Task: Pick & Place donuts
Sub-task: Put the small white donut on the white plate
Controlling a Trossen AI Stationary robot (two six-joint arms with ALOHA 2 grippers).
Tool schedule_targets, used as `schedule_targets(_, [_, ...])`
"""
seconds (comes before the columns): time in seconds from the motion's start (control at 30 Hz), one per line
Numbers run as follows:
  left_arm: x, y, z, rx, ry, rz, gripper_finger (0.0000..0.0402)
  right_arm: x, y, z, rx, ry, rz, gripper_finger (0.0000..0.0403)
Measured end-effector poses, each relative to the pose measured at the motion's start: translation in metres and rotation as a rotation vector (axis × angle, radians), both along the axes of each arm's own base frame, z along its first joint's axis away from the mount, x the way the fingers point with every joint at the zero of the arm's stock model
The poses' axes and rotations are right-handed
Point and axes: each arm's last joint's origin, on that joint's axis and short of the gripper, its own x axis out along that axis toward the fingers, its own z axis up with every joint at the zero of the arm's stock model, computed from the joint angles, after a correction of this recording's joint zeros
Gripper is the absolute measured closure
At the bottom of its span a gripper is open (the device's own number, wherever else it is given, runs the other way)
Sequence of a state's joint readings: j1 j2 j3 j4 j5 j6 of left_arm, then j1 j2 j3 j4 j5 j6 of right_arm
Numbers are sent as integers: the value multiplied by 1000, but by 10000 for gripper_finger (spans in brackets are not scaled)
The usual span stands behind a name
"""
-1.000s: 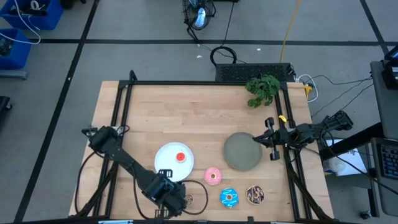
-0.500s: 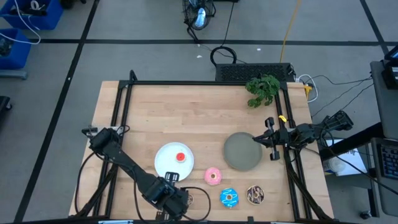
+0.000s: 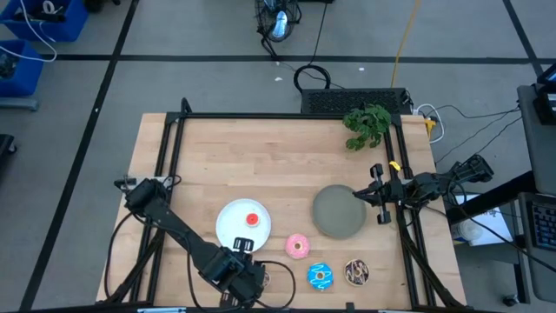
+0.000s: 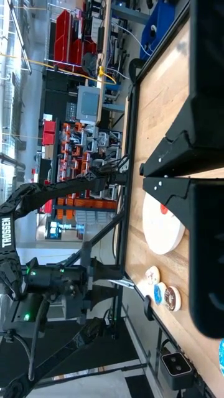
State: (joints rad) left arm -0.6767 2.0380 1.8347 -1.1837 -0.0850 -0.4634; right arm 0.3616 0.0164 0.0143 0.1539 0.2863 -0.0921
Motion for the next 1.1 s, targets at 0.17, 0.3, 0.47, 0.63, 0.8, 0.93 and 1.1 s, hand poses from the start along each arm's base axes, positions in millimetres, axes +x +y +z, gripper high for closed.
schedule_targets(0.17, [-3,-2,-21,-38,49,-33,159,0,0,0,-1,0,0,403])
schedule_targets(0.3, [-5,-4,-43,-39,36,-84,130,0,0,0,-2,0,0,403])
schedule_targets(0.47, [-9,-7,-54,-63,50,-100,110,0,0,0,-6,0,-1,403])
schedule_targets(0.63, [-12,-4,-64,-77,83,-29,94,0,0,0,-6,0,-1,403])
schedule_targets(0.8, [-15,-5,-73,-83,81,-24,75,0,0,0,-1,0,0,403])
schedule_targets(0.93, [-17,-4,-79,-82,84,-4,62,0,0,0,-2,1,0,403])
schedule_targets(1.1, [-19,-2,-86,-70,89,-1,55,0,0,0,-2,0,0,403])
